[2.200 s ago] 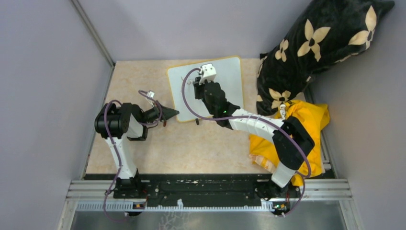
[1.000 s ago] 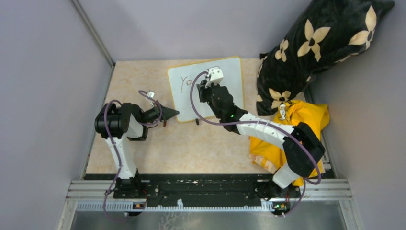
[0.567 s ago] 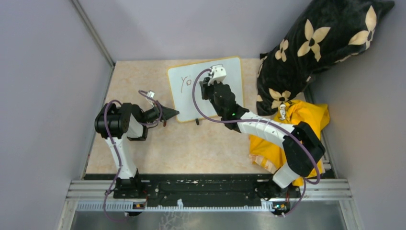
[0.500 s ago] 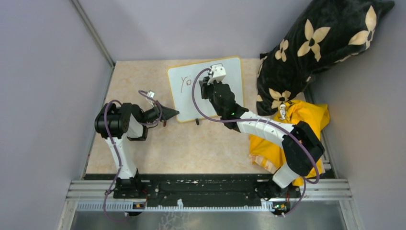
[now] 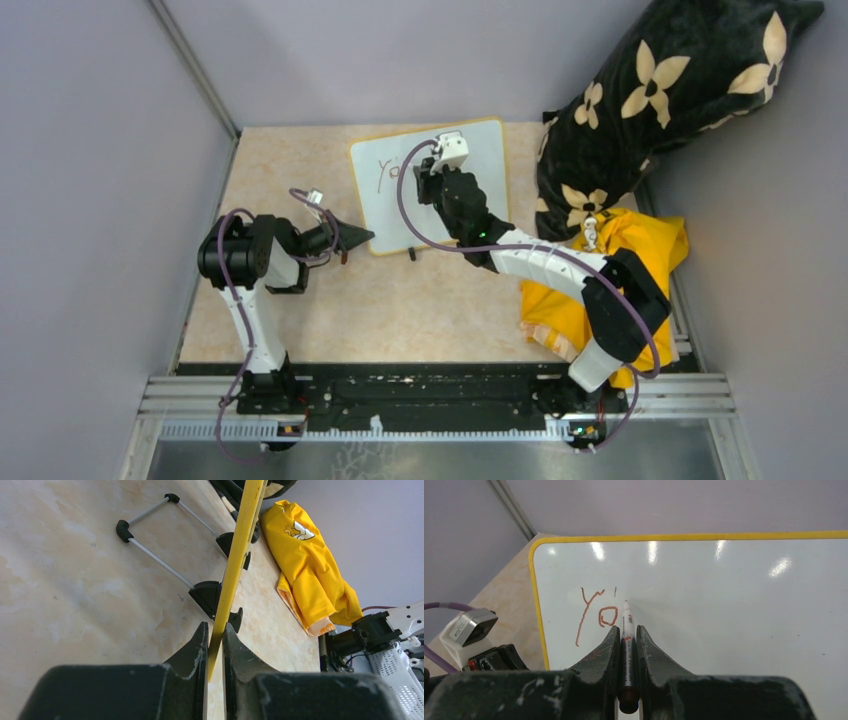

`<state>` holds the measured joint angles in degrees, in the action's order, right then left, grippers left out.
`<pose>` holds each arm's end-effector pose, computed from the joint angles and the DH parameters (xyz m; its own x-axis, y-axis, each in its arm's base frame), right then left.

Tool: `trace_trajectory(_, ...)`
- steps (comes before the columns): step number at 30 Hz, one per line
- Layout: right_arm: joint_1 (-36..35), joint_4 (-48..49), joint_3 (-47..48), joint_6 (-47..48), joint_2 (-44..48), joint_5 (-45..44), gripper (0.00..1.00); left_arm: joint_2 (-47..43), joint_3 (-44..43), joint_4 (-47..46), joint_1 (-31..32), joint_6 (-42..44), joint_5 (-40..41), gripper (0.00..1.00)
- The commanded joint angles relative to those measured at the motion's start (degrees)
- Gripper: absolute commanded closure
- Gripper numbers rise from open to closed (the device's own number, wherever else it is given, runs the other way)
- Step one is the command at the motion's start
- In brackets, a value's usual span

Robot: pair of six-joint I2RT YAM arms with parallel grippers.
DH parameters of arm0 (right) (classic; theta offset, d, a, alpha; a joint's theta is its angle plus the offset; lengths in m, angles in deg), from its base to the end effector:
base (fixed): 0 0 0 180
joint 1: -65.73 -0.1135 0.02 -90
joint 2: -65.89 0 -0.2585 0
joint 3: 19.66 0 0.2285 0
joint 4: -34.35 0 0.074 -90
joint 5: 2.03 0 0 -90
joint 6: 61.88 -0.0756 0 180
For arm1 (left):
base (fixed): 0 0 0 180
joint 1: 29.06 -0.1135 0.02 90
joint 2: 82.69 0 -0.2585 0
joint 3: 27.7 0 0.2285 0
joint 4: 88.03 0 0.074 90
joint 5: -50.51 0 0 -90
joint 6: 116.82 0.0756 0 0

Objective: Write a sentence on the whiteboard

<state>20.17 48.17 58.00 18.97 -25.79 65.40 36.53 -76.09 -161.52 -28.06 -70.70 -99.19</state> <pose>0.2959 0.2603 0.3160 -0.0645 0.1439 -0.9875 -0.3852 0.9093 0.1577 0.3321 -0.0711 0.1285 -0.5704 -0.3398 -0.7478 0.6601 0.3522 -0.6635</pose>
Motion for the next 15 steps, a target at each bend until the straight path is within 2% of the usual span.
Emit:
trace_trajectory(1,0.52,0.8,2.43,-0.58,-0.5,0.06,1.0,1.33,0.3,-5.2,0.34,-0.33,-0.33,1.0)
trace_trajectory(15,1.07,-1.25,1.47,-1.44,-0.74,-0.04,1.0,1.27,0.38,-5.16,0.44,-0.24,-0.26,1.0)
